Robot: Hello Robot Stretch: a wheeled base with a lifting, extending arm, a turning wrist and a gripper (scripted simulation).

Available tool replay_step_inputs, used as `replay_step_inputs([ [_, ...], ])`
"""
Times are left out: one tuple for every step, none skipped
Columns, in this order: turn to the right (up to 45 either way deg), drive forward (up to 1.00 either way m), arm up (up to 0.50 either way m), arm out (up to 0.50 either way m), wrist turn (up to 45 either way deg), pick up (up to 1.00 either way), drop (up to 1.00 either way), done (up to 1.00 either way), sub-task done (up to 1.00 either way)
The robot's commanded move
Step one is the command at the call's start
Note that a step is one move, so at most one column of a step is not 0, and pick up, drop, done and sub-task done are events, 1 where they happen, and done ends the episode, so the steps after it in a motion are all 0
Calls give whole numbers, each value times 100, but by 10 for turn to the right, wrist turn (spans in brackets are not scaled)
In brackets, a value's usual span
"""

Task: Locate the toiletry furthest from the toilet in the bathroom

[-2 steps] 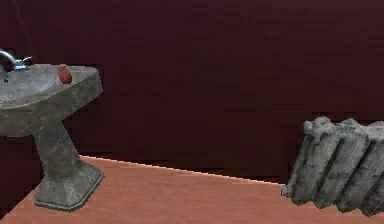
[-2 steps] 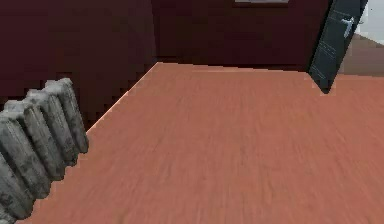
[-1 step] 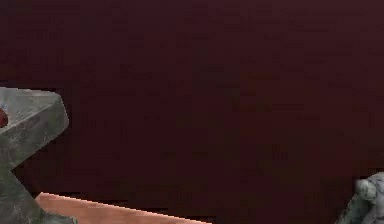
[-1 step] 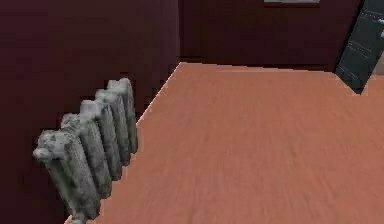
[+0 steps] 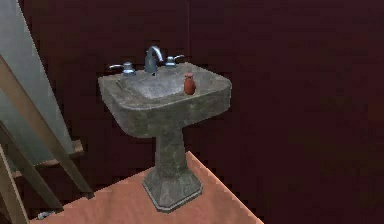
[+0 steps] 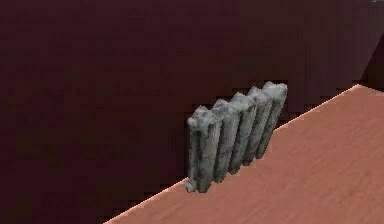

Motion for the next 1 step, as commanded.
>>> replay_step_inputs([
  [0,0,0,0,0,0,0,100,0],
])
